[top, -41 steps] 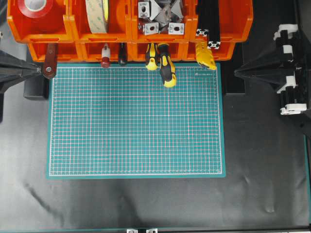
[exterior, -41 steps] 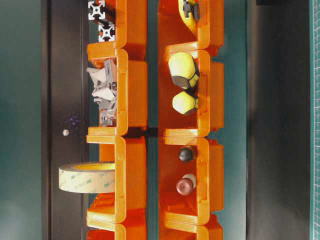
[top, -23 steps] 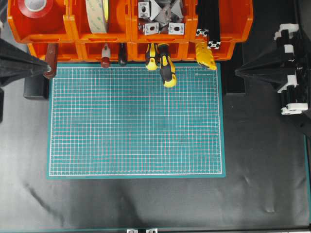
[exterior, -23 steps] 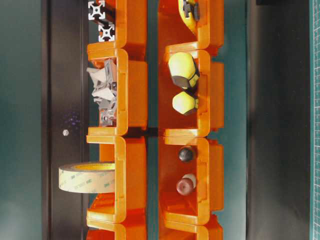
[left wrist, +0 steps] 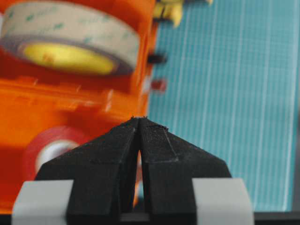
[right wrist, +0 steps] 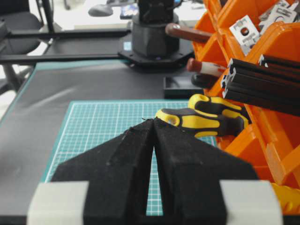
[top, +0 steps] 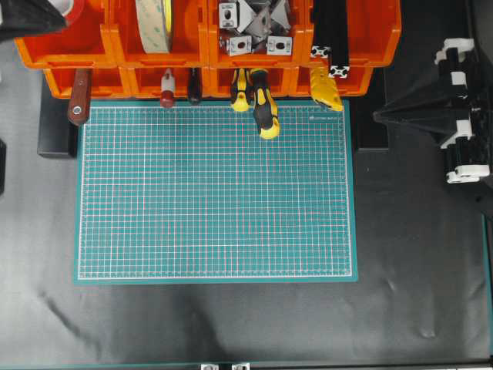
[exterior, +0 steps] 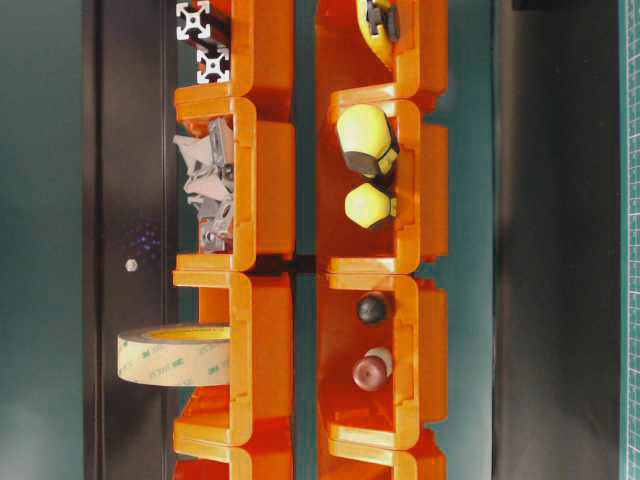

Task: Pick vinyl tape from container rack with left arm.
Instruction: 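Move the left gripper up toward the red tape roll in the rack, then close the left gripper on the red tape roll's rim in the bin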

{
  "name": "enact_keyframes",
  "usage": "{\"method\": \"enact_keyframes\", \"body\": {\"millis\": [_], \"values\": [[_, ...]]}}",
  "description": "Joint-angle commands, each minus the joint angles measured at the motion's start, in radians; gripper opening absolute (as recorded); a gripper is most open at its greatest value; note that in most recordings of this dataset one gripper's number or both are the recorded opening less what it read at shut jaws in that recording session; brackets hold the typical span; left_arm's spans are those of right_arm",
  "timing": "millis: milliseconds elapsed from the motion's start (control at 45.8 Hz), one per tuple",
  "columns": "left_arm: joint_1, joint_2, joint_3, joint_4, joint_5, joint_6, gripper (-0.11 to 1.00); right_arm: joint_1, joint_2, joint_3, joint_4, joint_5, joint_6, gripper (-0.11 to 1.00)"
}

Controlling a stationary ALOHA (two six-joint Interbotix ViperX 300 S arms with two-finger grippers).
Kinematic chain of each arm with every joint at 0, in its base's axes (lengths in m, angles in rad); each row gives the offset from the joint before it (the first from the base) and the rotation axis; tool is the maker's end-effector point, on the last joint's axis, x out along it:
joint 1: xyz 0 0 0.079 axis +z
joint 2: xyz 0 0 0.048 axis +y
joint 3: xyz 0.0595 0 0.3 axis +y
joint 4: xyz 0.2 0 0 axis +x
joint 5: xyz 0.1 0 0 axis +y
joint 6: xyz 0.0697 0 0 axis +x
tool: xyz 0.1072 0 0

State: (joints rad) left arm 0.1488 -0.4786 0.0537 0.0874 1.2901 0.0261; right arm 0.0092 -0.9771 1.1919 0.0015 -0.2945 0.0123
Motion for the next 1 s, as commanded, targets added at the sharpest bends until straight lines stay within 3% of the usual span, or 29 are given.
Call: {"method": "enact_keyframes", "body": {"millis": [0, 175, 371, 437, 655, 699, 742, 852, 983], "values": [[0.02, 0.063, -0.117, 0.005, 0.146, 0.048, -0.01, 0.003, 0.003, -0.032, 0.003, -0.003, 0.0, -0.01], [0.044, 0.118, -0.166, 0.005, 0.23, 0.118, 0.0, 0.005, 0.003, -0.034, 0.003, -0.003, 0.0, -0.01], [0.069, 0.11, -0.14, 0.005, 0.233, 0.121, 0.02, 0.005, 0.002, -0.035, 0.003, -0.003, 0.0, -0.01], [0.075, 0.104, -0.115, 0.005, 0.232, 0.124, 0.11, 0.003, 0.0, -0.034, 0.003, -0.002, -0.002, -0.01], [0.081, 0.106, -0.041, 0.005, 0.201, 0.133, 0.76, 0.005, -0.002, -0.032, 0.003, 0.003, -0.002, -0.01], [0.084, 0.103, -0.029, 0.005, 0.192, 0.135, 0.84, 0.003, -0.002, -0.032, 0.003, 0.003, -0.002, -0.01], [0.086, 0.101, -0.012, 0.005, 0.186, 0.135, 0.87, 0.003, -0.002, -0.032, 0.003, 0.005, -0.002, -0.01], [0.091, 0.1, 0.015, 0.005, 0.179, 0.137, 0.81, 0.003, -0.005, -0.032, 0.002, 0.006, -0.002, -0.01], [0.1, 0.092, 0.046, 0.005, 0.172, 0.135, 0.82, 0.005, -0.005, -0.032, 0.003, 0.006, -0.002, -0.01]]}}
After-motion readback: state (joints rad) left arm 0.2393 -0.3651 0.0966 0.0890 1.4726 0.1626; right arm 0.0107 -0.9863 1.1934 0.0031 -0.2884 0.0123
